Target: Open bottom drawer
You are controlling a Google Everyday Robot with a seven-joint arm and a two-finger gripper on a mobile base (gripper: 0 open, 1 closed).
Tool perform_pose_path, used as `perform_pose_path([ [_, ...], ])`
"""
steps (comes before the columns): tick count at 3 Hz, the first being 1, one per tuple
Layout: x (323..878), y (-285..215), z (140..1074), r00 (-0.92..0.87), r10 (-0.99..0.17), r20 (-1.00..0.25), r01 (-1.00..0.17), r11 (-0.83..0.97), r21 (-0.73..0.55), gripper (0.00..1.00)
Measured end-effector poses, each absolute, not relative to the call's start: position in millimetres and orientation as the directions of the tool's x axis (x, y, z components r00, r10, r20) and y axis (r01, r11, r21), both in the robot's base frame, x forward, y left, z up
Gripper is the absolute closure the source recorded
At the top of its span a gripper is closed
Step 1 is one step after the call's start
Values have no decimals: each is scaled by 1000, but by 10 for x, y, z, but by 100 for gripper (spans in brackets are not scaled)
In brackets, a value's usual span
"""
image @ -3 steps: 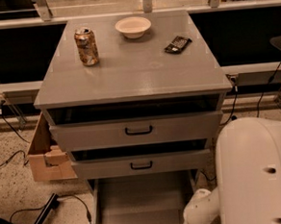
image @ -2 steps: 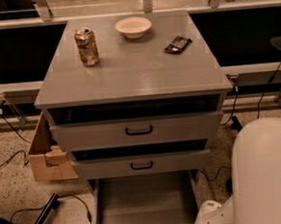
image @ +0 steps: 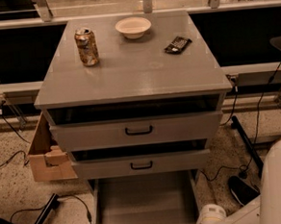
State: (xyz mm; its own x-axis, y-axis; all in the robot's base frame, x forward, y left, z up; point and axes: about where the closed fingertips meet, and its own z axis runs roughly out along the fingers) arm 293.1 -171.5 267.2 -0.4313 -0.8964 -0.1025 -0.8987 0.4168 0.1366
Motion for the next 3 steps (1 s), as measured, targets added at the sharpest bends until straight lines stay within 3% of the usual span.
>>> perform_pose_path([
  [1,3188,-1756,2453,-323,-939,-122,-946,319,51,100],
  [3,3935,-1858,2457,-86,-995,-48,-985,92,-147,100],
])
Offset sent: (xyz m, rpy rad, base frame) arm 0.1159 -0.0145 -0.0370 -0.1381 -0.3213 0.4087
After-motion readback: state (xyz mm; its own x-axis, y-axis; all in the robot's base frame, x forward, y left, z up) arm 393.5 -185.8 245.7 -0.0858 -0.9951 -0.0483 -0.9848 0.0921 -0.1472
